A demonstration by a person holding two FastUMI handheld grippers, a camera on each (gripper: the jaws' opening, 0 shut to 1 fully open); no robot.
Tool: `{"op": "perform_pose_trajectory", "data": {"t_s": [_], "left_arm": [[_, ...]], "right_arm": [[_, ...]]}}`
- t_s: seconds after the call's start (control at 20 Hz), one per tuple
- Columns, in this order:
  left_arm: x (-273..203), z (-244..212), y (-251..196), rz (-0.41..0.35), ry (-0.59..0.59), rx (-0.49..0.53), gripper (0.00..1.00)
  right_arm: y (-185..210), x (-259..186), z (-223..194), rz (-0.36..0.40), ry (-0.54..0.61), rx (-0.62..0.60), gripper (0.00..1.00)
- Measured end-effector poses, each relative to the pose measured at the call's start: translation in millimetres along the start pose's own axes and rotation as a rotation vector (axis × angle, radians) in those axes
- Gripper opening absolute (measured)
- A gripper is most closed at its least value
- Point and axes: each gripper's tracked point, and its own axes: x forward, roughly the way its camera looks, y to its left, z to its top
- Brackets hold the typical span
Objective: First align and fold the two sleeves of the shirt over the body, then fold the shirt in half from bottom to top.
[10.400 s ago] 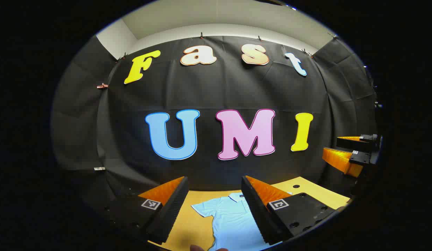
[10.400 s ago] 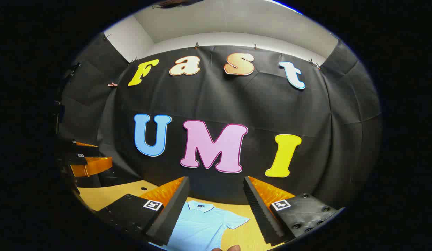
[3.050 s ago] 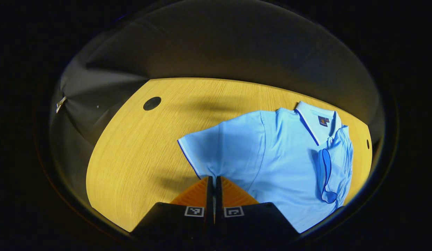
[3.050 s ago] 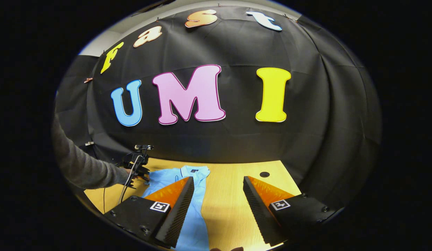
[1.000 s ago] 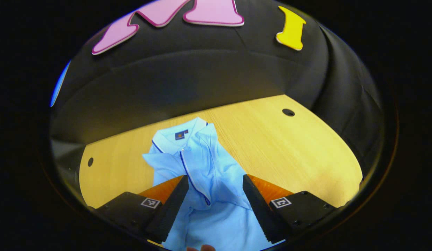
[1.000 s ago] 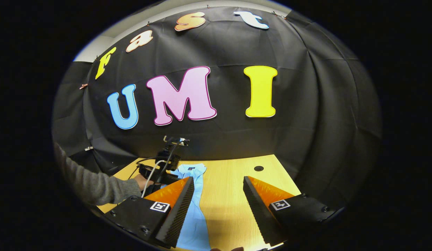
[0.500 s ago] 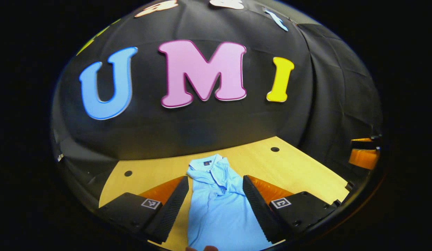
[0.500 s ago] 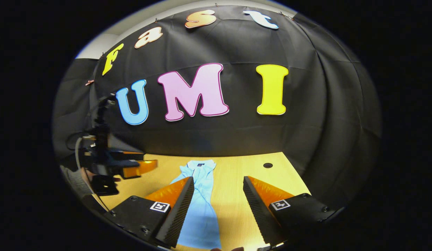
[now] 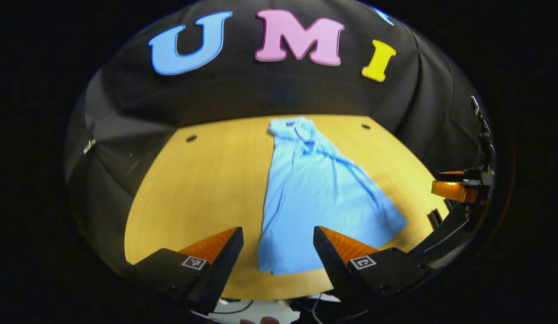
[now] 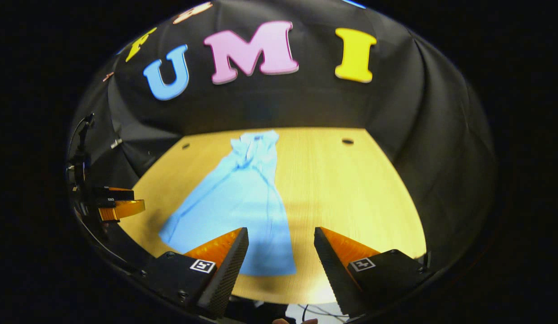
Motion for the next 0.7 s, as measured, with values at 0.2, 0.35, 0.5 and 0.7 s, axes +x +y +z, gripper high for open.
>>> {"op": "perform_pose_trajectory", "data": {"t_s": [0.2,0.35,0.5,0.7], "left_arm": [[37.4,-58.8,5.2,0.021,0.163,0.011,0.99],[55.0,-76.3,10.4,0.036,0.207,-0.002,0.99],[71.6,-84.1,18.7,0.055,0.247,0.003,0.99],[80.1,-82.3,17.8,0.039,0.253,-0.003,0.98]], "right_arm": [[-2.9,25.9,-58.6,-0.038,0.183,-0.054,0.92],[-6.8,45.3,-75.3,-0.061,0.229,-0.097,0.93],[-13.0,61.1,-82.6,-0.074,0.260,-0.104,0.91],[-13.3,75.5,-87.3,-0.080,0.287,-0.135,0.74]]}}
